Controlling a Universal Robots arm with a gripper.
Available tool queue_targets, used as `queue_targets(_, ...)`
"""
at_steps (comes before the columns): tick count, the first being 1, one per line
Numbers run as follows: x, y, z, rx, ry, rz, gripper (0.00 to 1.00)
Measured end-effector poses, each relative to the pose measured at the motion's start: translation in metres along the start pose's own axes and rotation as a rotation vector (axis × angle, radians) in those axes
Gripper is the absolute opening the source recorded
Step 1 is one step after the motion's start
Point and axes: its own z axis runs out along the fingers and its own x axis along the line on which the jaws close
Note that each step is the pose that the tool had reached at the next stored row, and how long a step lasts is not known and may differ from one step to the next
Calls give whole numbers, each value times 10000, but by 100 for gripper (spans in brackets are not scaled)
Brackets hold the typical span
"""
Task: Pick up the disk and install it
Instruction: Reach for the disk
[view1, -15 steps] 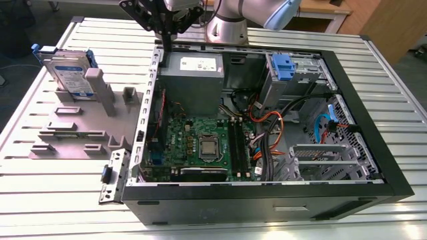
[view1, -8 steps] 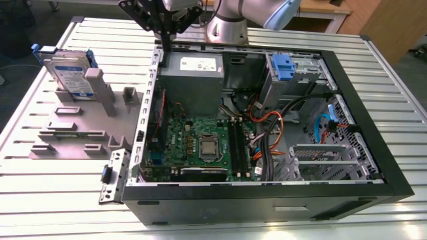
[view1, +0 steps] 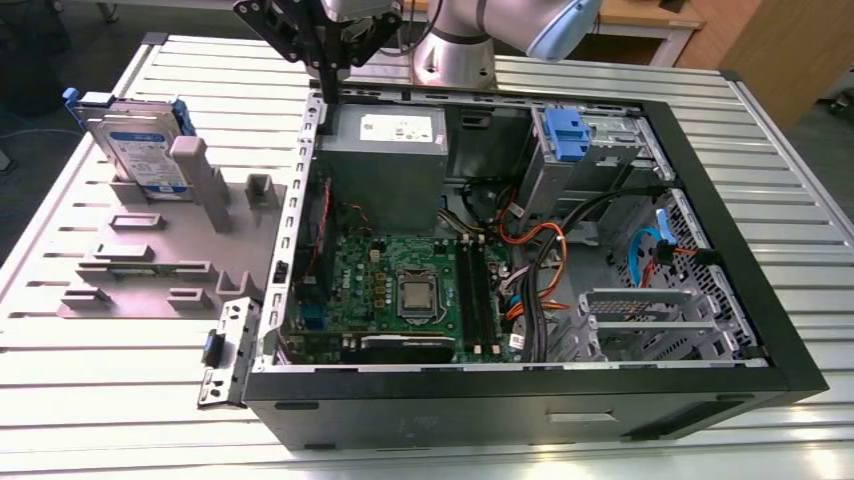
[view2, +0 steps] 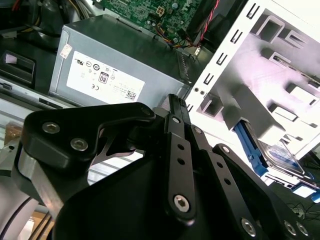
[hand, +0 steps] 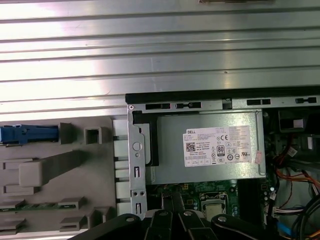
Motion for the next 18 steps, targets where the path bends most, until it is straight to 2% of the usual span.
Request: queue_targets(18, 48, -3, 5, -1, -1, 1, 11)
